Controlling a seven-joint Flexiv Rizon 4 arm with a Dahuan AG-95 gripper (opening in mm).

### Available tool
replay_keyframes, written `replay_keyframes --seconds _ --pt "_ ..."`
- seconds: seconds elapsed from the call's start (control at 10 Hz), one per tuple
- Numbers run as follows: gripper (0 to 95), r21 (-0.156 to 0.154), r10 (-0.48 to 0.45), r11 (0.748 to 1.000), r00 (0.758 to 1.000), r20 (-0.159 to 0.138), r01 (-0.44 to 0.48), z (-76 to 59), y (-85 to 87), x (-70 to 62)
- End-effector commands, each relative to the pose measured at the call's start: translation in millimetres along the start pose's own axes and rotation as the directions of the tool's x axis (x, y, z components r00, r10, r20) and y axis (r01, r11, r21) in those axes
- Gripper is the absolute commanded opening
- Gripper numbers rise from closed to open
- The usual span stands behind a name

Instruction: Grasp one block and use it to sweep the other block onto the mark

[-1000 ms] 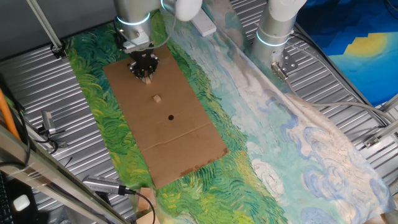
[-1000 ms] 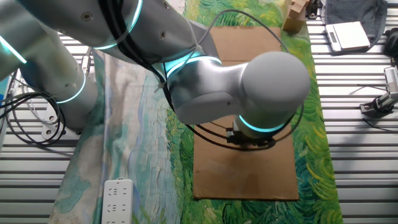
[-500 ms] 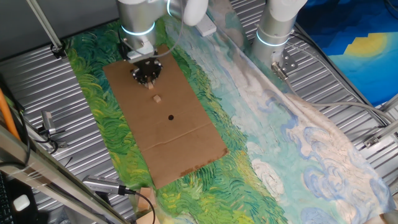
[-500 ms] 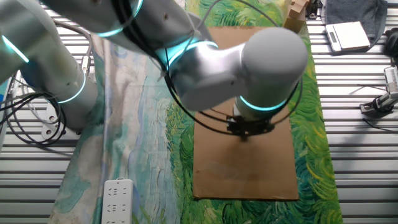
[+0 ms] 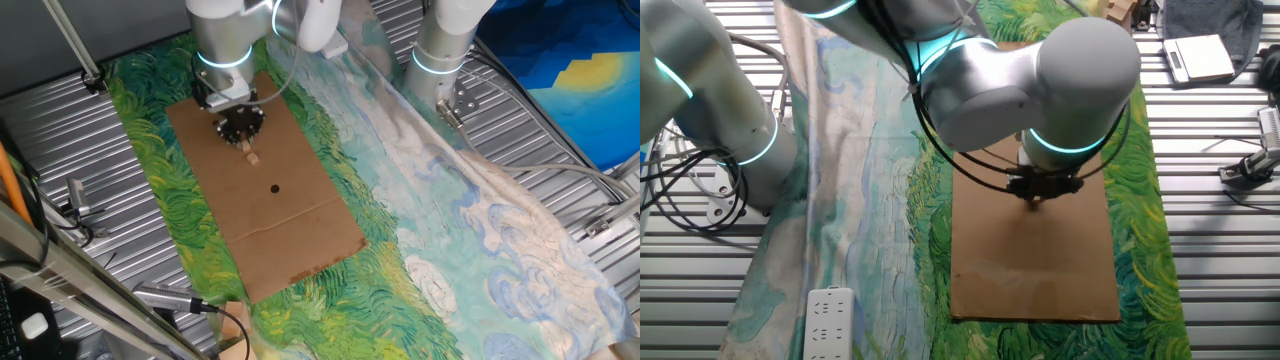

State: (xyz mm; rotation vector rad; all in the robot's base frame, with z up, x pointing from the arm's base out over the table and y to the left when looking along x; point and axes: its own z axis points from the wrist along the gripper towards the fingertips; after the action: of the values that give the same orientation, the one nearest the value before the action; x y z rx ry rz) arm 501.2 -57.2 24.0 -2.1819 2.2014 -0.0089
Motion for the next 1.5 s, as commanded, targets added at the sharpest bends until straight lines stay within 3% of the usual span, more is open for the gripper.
replay_keyframes --seconds 0.1,0.3,0.6,0.8,1.5 --pt "0.0 -0.002 0.011 1.000 1.000 -0.003 -0.011 -2.4 1.4 -9.7" --pt "0.0 -0.005 0.017 1.000 1.000 0.004 -0.017 -6.6 -3.2 -22.0" --pt "0.0 -0.008 0.036 0.999 0.999 0.021 -0.036 -2.6 -10.2 -43.5" --pt "0.0 -0.015 0.039 0.999 0.998 0.045 -0.039 -1.2 -13.3 -46.5" --pt "0.0 -0.015 0.029 0.999 0.999 0.019 -0.029 -1.9 -12.8 -45.4"
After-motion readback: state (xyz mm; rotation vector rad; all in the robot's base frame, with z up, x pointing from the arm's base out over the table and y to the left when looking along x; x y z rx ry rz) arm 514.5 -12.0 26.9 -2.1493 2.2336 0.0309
